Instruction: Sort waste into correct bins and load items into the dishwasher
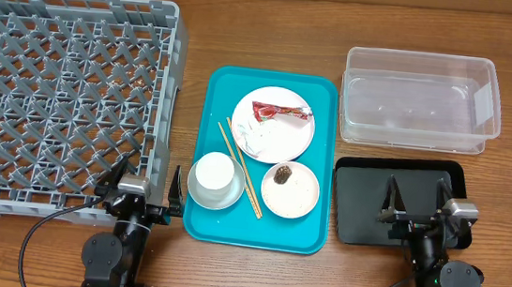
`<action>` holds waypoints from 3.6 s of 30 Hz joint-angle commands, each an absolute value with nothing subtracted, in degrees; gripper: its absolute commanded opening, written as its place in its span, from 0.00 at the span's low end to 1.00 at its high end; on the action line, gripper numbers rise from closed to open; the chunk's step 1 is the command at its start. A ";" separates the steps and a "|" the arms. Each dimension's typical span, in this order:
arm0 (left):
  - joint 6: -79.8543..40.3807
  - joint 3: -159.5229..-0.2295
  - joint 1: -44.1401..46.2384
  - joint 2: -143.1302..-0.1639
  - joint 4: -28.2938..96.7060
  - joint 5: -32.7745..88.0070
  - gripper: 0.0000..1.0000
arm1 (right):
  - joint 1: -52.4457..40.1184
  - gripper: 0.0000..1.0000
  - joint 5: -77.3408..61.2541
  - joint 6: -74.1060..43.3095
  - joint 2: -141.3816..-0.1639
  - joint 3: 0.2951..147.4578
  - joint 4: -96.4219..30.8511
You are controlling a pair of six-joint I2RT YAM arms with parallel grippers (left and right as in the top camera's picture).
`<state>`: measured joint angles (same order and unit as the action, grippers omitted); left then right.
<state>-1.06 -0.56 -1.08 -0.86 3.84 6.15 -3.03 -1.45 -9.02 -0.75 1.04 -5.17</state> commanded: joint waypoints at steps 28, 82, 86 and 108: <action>0.25 -0.30 -0.71 -0.30 2.61 2.81 1.00 | -2.87 1.00 -3.01 -10.70 -0.38 0.49 -3.07; -7.94 -54.02 -0.71 -46.39 59.37 4.05 1.00 | -26.15 0.92 -6.90 23.05 -86.35 83.22 -53.43; -7.94 -54.02 -0.71 -46.39 59.35 4.05 1.00 | -29.76 0.92 -5.78 26.96 -94.30 83.22 -50.00; -7.94 -54.02 -0.71 -46.39 59.59 4.08 1.00 | -30.13 0.51 3.11 25.17 -117.14 83.09 -35.44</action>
